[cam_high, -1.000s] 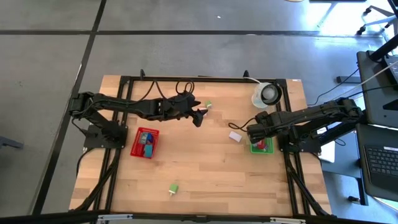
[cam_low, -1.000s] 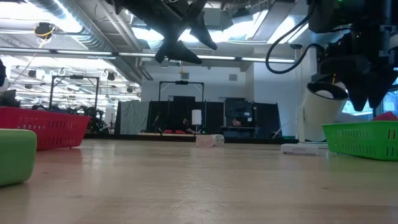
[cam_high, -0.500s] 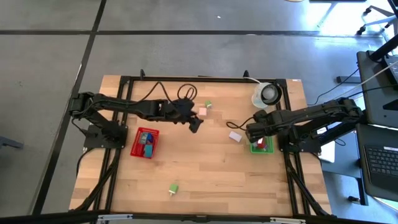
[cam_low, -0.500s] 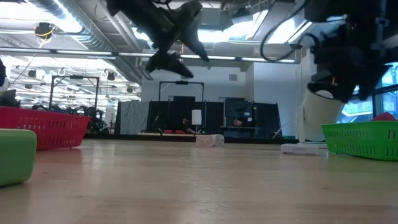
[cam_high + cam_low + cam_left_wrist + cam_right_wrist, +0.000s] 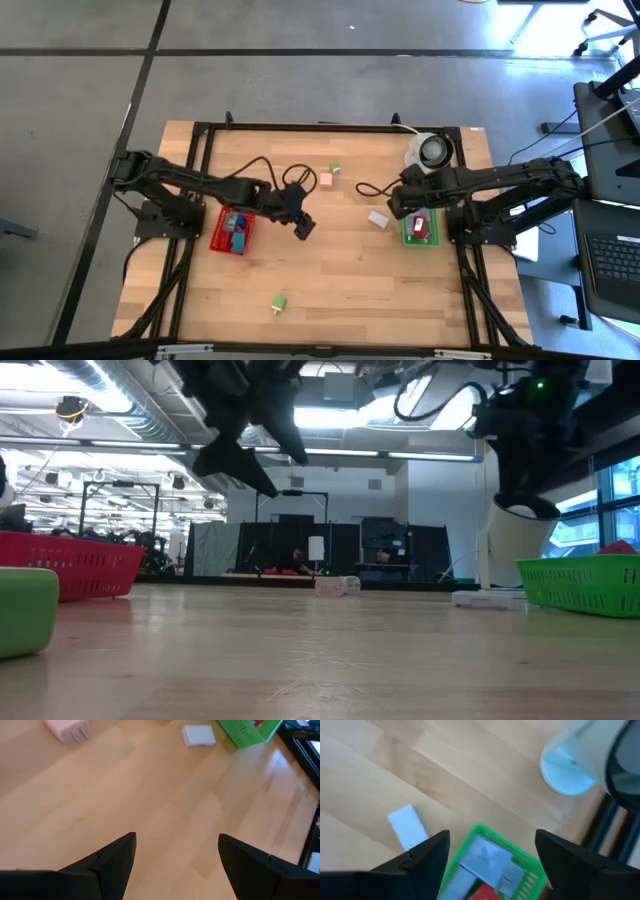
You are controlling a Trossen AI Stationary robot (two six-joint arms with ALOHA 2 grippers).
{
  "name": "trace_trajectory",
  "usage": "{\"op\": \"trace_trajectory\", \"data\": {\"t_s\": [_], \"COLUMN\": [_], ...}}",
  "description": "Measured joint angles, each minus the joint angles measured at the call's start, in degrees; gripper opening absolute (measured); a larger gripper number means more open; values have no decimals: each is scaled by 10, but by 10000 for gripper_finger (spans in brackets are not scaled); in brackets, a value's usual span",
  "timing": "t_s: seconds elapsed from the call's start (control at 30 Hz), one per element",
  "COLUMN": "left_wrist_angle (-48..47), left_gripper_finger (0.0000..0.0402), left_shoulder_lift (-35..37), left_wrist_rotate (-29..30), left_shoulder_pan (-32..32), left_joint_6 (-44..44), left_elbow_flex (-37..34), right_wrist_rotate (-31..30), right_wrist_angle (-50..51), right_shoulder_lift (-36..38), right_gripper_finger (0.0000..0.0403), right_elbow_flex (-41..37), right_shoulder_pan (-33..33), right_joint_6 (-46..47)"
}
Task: Pick & Place Office items
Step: Put the bottom green charger adapter into the green basket
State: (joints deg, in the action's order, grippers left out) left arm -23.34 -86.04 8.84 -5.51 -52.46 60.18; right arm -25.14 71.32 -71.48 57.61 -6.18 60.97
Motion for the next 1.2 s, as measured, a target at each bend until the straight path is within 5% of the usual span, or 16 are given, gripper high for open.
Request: {"op": "trace_trajectory", "data": {"t_s": [0.63,0.9,1.2], "left_wrist_angle": [-9,-5,12], "left_gripper_finger": [278,278,278], "left_shoulder_lift": [0,-16,-77], "left_wrist_rotate": [123,234,248], "left_shoulder_pan": [-218,-287,-317], "left_joint_6": [-239,-250,-235], "left_elbow_flex": [0,0,0], "right_wrist_rotate": [96,97,97], "right_wrist_angle": [-203,-221,-221], "right_shoulder_lift": [0,0,0], "right_gripper_finger": [296,296,296], "right_elbow_flex": [0,0,0], "right_shoulder_pan": [-21,-45,-59], "right_joint_6": [-46,-41,-29]}}
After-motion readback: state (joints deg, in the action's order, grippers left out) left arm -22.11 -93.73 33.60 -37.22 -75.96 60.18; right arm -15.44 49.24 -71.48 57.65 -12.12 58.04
